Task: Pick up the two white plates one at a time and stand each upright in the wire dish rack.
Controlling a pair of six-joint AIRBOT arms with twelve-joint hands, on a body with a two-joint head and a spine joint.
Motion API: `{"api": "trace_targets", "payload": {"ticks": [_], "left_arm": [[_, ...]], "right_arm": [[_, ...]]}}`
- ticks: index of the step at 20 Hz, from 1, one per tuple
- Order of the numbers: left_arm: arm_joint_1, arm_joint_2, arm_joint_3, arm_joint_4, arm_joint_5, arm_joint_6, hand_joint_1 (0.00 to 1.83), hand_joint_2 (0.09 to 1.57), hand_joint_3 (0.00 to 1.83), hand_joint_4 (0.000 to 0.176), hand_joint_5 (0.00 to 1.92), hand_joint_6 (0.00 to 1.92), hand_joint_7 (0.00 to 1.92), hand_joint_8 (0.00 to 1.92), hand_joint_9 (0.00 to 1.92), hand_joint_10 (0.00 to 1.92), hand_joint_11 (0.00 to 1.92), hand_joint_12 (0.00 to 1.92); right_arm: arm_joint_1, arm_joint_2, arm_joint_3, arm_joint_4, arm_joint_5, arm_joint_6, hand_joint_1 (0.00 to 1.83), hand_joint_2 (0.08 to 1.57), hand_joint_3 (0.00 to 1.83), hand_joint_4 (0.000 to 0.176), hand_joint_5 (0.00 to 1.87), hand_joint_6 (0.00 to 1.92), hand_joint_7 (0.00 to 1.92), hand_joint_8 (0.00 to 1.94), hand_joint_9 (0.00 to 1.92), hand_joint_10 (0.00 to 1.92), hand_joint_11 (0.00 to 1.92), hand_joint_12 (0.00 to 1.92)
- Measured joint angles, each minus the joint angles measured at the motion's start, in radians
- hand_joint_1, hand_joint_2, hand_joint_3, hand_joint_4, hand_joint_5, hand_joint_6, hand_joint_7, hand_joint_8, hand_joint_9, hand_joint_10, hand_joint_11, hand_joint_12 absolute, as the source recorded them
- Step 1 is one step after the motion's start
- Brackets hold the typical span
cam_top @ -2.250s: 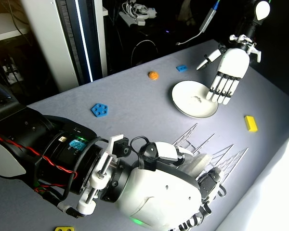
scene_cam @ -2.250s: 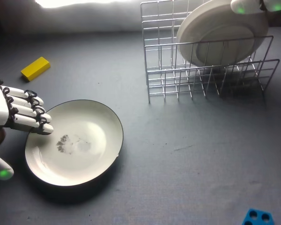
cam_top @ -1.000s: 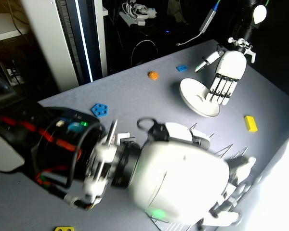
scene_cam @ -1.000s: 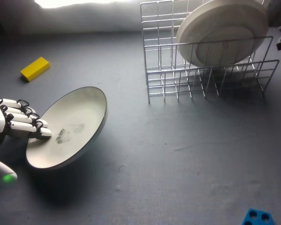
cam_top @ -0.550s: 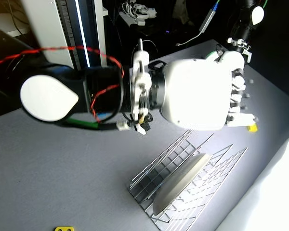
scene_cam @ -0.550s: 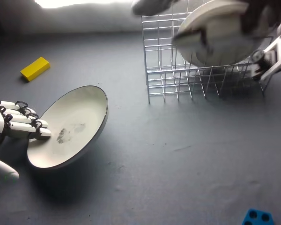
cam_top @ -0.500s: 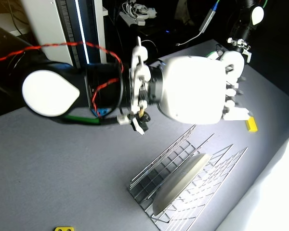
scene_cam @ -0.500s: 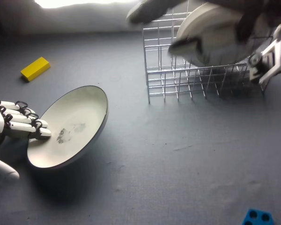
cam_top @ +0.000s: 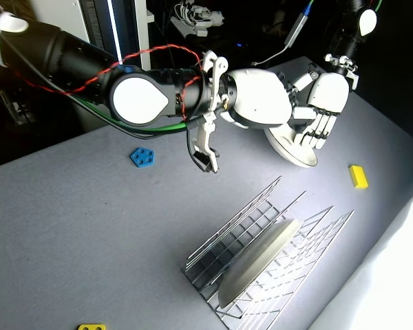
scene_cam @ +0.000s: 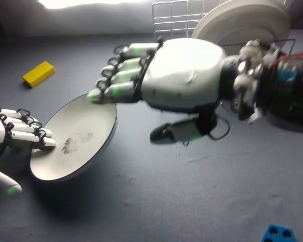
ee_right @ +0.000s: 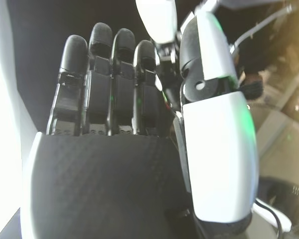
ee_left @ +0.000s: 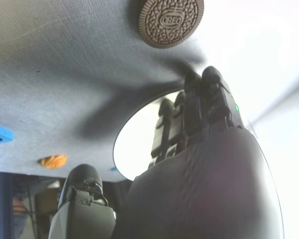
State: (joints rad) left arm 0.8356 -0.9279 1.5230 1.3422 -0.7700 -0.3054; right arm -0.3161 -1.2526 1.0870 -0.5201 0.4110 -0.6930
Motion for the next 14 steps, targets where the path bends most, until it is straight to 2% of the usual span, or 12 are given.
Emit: {"api": "trace_targets", "payload": {"ticks": [2,3,4,6,7,9,10,12,13,14], "left_arm": [[0.003,0.000,0.000,-0.005,0.000,0.000,0.00,1.07,0.00,0.000,0.17,0.00,0.18,0.00,0.15,0.00,0.00,0.24],[0.003,0.000,0.000,-0.006,0.000,0.000,0.00,1.08,0.00,0.000,0.20,0.00,0.22,0.00,0.19,0.00,0.00,0.32],[0.003,-0.001,0.000,-0.008,-0.001,0.000,0.00,1.09,0.00,0.000,0.22,0.00,0.23,0.00,0.20,0.00,0.00,0.33],[0.003,-0.001,0.000,-0.009,-0.001,0.000,0.00,1.09,0.00,0.000,0.18,0.00,0.20,0.00,0.17,0.00,0.00,0.28],[0.003,-0.001,0.000,-0.008,-0.001,0.000,0.00,1.09,0.00,0.000,0.16,0.00,0.17,0.00,0.14,0.01,0.00,0.19],[0.003,-0.001,0.000,-0.008,-0.001,0.000,0.00,1.09,0.00,0.000,0.18,0.00,0.18,0.00,0.15,0.00,0.00,0.22],[0.003,-0.001,0.000,-0.008,-0.001,0.000,0.00,1.09,0.00,0.000,0.19,0.00,0.19,0.00,0.15,0.00,0.00,0.21],[0.003,-0.001,0.000,-0.008,-0.001,0.000,0.00,1.09,0.00,0.000,0.19,0.00,0.20,0.00,0.16,0.00,0.00,0.23],[0.003,-0.001,0.000,-0.008,-0.001,0.000,0.00,1.09,0.00,0.000,0.20,0.00,0.20,0.00,0.16,0.00,0.00,0.24],[0.003,-0.001,0.000,-0.008,-0.001,0.000,0.00,1.08,0.00,0.000,0.17,0.00,0.18,0.00,0.15,0.00,0.00,0.22]], "right_arm": [[-0.001,-0.036,0.006,0.037,0.000,-0.058,0.90,1.01,0.00,0.000,0.00,0.00,0.00,0.00,0.00,0.00,0.00,0.21],[-0.001,-0.057,0.021,0.042,0.010,-0.067,0.91,1.00,0.00,0.000,0.00,0.00,0.00,0.00,0.00,0.00,0.00,0.07],[-0.005,-0.076,0.033,0.047,0.011,-0.089,0.90,0.99,0.00,0.000,0.00,0.00,0.00,0.00,0.00,0.00,0.00,0.01],[-0.018,-0.109,0.061,0.055,-0.010,-0.145,1.04,0.86,0.00,0.000,0.00,0.00,0.00,0.00,0.00,0.00,0.00,0.00],[-0.024,-0.127,0.072,0.065,-0.038,-0.175,1.08,0.82,0.00,0.000,0.00,0.00,0.00,0.00,0.00,0.00,0.00,0.00],[-0.026,-0.155,0.102,0.068,-0.078,-0.198,1.02,0.77,0.00,0.000,0.00,0.00,0.00,0.00,0.00,0.00,0.00,0.00],[-0.026,-0.171,0.117,0.074,-0.088,-0.203,1.06,0.75,0.00,0.004,0.00,0.00,0.00,0.00,0.00,0.00,0.00,0.00],[-0.026,-0.198,0.141,0.076,-0.100,-0.216,1.11,0.75,0.00,0.026,0.00,0.00,0.00,0.00,0.00,0.00,0.01,0.01],[-0.033,-0.212,0.152,0.075,-0.101,-0.223,1.10,0.74,0.00,0.017,0.00,0.00,0.00,0.00,0.00,0.00,0.01,0.01],[-0.039,-0.221,0.157,0.076,-0.105,-0.229,1.11,0.74,0.00,0.000,0.00,0.00,0.00,0.00,0.00,0.00,0.00,0.00]]}}
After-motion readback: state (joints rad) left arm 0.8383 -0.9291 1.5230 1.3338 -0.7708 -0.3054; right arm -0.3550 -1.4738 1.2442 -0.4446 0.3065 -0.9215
